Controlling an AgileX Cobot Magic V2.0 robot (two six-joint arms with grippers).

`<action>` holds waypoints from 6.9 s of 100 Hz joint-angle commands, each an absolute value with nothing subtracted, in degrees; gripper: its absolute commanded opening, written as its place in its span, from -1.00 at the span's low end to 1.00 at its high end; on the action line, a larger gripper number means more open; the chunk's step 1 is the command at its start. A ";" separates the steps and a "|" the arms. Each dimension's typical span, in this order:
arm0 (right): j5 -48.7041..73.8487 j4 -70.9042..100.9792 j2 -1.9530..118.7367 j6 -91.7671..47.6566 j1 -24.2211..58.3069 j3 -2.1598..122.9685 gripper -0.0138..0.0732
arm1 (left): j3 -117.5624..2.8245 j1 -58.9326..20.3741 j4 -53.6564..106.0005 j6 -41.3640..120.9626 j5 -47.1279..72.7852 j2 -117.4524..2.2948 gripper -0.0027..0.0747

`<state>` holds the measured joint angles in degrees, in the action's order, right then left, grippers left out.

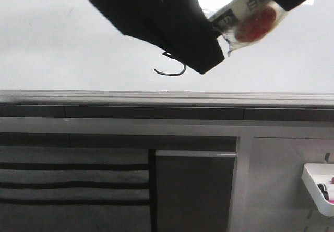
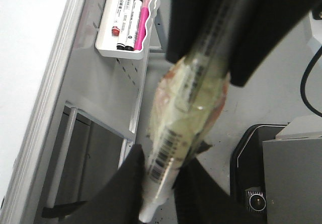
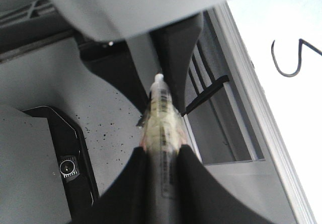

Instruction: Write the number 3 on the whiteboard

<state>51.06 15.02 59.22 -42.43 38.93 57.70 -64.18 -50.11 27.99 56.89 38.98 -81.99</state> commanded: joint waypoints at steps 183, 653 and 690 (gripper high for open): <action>50.72 11.73 48.49 -32.33 25.49 59.67 0.10 | -59.06 -8.18 33.07 33.66 24.85 -83.22 -0.98; 31.84 -11.63 10.20 13.55 25.38 29.90 -0.85 | 0.47 -1.25 2.36 4.37 0.72 2.11 -0.98; 28.55 -11.63 7.00 13.55 22.34 25.27 -0.85 | 0.47 -1.25 2.36 4.37 0.72 2.11 -0.98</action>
<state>35.17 -10.33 8.00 13.63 24.66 26.53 0.38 -1.25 2.32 5.08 5.45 0.36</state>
